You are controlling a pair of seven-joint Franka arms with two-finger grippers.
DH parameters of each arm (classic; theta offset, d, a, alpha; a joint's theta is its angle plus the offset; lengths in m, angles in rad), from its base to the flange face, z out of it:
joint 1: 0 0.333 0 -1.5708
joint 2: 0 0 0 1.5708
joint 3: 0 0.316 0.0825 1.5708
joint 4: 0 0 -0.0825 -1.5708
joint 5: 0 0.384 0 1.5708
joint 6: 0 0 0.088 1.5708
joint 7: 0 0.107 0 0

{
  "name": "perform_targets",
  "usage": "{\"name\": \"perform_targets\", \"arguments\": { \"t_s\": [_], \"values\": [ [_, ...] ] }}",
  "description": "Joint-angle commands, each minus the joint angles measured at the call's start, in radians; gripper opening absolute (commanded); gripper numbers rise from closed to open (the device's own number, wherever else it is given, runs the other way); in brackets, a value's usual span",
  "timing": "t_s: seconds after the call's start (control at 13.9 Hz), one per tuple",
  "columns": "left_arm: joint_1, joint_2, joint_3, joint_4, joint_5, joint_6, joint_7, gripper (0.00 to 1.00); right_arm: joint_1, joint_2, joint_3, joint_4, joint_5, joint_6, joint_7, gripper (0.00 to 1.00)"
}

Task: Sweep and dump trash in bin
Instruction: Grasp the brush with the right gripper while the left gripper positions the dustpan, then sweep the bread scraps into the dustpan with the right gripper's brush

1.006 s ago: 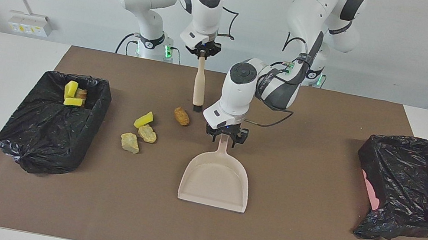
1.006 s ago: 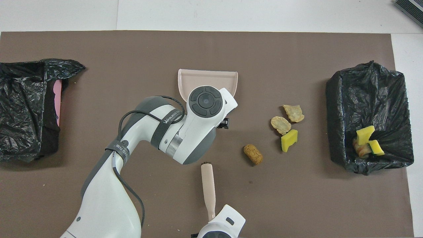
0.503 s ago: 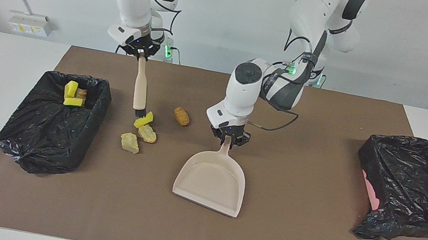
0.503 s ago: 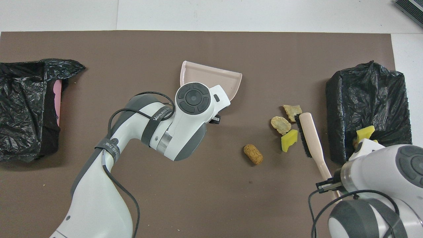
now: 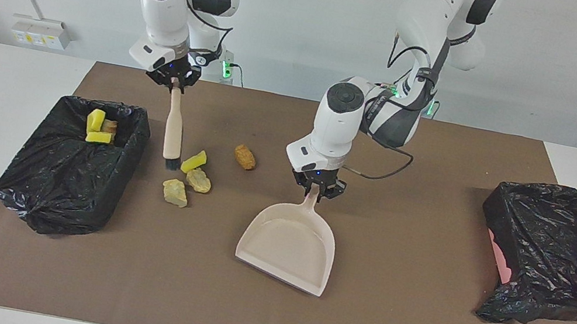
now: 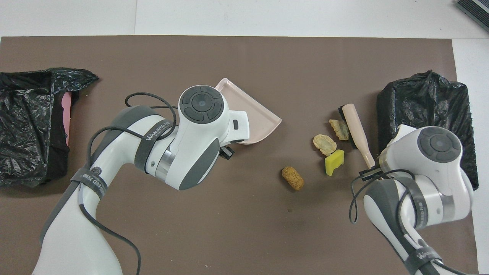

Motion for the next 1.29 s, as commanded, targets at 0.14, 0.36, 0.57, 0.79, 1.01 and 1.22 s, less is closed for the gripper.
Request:
{"name": "perform_targets", "arguments": {
  "t_s": [0.14, 0.36, 0.57, 0.79, 1.01, 1.22],
  "values": [
    [0.001, -0.088, 0.001, -0.155, 0.018, 0.035, 0.355, 0.0, 0.105, 0.072, 0.018, 0.019, 0.062, 0.04, 0.115, 0.0],
    [-0.019, -0.129, -0.001, -0.227, 0.062, 0.061, 0.372, 0.0, 0.23, 0.068, 0.018, 0.039, 0.189, 0.017, 0.226, 0.0],
    [-0.062, -0.179, -0.001, -0.314, 0.115, 0.121, 0.372, 0.0, 0.264, 0.068, 0.018, 0.163, 0.186, -0.146, 0.339, 0.0],
    [-0.068, -0.196, -0.003, -0.353, 0.123, 0.144, 0.388, 0.0, 0.247, 0.058, 0.012, 0.294, 0.075, -0.378, 0.309, 0.0],
    [-0.058, -0.203, -0.003, -0.37, 0.123, 0.176, 0.49, 0.0, 0.157, 0.068, 0.011, 0.277, -0.051, -0.296, 0.046, 0.0],
    [-0.059, -0.203, -0.003, -0.377, 0.123, 0.196, 0.497, 0.0, 0.134, 0.104, 0.012, 0.216, -0.064, -0.239, 0.019, 0.0]
  ]
}}
